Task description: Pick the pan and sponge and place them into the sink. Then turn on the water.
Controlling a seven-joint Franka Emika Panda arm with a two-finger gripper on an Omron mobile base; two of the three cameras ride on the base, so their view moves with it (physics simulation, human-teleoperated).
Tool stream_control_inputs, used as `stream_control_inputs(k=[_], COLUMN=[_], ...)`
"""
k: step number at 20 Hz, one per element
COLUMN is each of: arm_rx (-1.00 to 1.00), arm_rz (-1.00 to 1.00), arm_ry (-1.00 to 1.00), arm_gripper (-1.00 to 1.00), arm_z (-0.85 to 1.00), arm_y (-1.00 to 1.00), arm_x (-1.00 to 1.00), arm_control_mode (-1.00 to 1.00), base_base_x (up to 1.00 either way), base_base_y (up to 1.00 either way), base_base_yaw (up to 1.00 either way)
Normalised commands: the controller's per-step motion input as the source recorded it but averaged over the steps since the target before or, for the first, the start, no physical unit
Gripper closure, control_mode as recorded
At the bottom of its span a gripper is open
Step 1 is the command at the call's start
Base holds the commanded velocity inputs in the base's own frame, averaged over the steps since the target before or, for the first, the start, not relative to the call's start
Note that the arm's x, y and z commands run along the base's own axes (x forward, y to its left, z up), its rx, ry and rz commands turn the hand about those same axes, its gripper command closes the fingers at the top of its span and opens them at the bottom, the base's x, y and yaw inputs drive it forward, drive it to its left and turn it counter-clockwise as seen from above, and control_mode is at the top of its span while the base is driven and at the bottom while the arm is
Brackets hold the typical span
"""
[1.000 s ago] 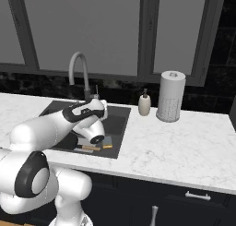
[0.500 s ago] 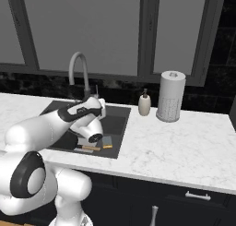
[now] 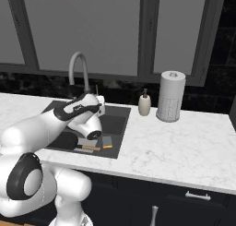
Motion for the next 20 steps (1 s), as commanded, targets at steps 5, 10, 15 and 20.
stream_control_inputs(k=[5,10,15,20], arm_rx=[0.00,0.00,0.00,0.00], arm_rz=[0.00,0.00,0.00,-0.01], arm_ry=[0.00,0.02,0.12,0.02], arm_gripper=[-1.00,-1.00,-1.00,-1.00], arm_z=[0.03,0.00,-0.01,-0.01], arm_y=[0.01,0.00,0.00,0.00], arm_x=[0.00,0.01,0.11,0.07], arm_control_mode=[-1.00,-1.00,-1.00,-1.00], base_base_x=[0.00,0.00,0.00,0.00], base_base_y=[0.00,0.00,0.00,0.00], base_base_yaw=[0.00,0.00,0.00,0.00])
